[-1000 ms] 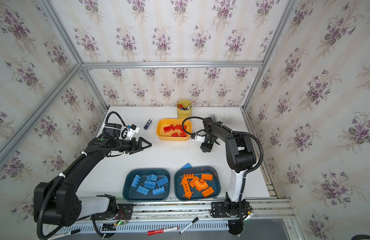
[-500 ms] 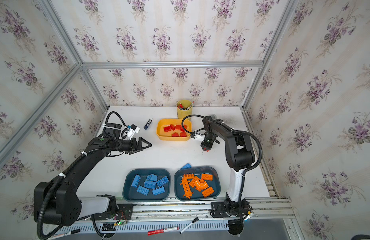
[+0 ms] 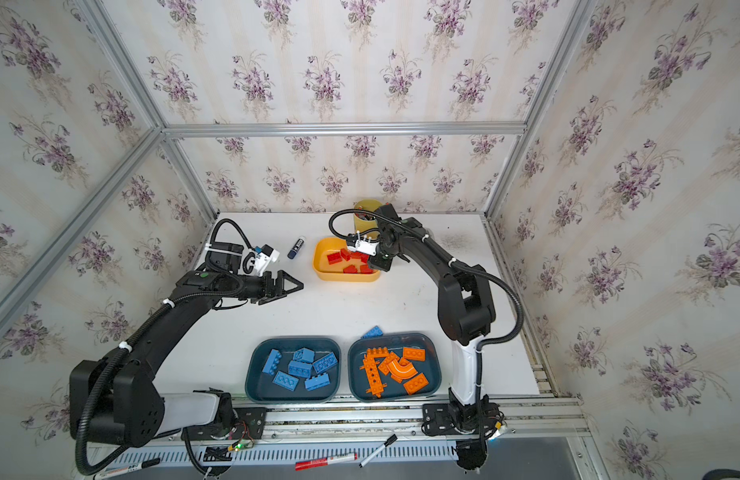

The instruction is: Sort the legos into containers by color

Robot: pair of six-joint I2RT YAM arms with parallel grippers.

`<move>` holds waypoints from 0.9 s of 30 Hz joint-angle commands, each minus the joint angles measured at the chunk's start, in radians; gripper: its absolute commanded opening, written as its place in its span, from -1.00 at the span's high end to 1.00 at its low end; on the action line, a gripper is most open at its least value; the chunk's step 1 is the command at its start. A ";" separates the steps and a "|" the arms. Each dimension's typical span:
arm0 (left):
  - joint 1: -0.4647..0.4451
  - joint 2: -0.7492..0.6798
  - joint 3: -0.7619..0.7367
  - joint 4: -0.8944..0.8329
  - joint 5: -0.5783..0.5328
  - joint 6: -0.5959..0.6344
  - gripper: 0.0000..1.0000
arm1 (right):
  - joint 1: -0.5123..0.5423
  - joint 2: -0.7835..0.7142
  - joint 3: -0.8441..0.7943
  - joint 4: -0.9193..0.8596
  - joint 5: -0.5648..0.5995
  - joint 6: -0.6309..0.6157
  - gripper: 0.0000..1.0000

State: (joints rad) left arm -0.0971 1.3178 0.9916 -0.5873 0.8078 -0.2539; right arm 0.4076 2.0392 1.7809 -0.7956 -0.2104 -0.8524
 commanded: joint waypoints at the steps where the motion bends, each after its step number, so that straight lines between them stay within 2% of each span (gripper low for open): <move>1: 0.002 -0.006 -0.002 0.005 -0.004 0.010 -0.99 | 0.020 0.089 0.117 0.005 0.017 0.019 0.42; 5: 0.002 -0.007 -0.004 0.005 -0.006 0.010 -0.99 | 0.035 0.242 0.301 -0.087 0.051 0.001 0.35; 8: 0.003 -0.007 -0.001 0.005 -0.016 0.012 -0.99 | 0.034 0.288 0.357 -0.106 0.050 -0.001 -0.07; 10: 0.004 -0.001 0.004 0.006 -0.048 0.010 -0.99 | 0.031 0.271 0.348 -0.090 0.033 0.012 -0.26; 11: 0.005 0.002 0.006 0.006 -0.066 0.008 -0.99 | 0.028 0.254 0.336 -0.076 0.018 0.022 -0.33; 13: 0.008 0.016 0.025 0.012 -0.116 -0.007 -0.99 | 0.011 0.192 0.264 -0.016 -0.027 0.054 -0.65; 14: 0.008 0.021 0.033 0.022 -0.147 -0.021 -0.99 | 0.002 0.157 0.220 0.012 -0.047 0.068 -0.70; 16: 0.008 0.033 0.044 0.048 -0.249 -0.047 -0.99 | -0.027 0.062 0.107 0.082 -0.082 0.101 -0.74; 20: 0.010 0.046 0.039 0.083 -0.581 -0.074 -0.99 | -0.109 -0.151 -0.175 0.249 -0.112 0.189 -0.78; 23: 0.011 0.041 -0.001 0.167 -0.820 -0.085 -0.99 | -0.195 -0.316 -0.401 0.405 -0.105 0.309 -0.87; 27: 0.013 0.055 -0.048 0.294 -1.025 -0.040 -0.99 | -0.324 -0.468 -0.653 0.634 -0.098 0.523 -0.96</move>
State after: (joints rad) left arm -0.0856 1.3666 0.9604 -0.4183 0.0418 -0.3218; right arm 0.1329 1.6310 1.2293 -0.3901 -0.3004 -0.5282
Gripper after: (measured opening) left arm 0.993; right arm 0.970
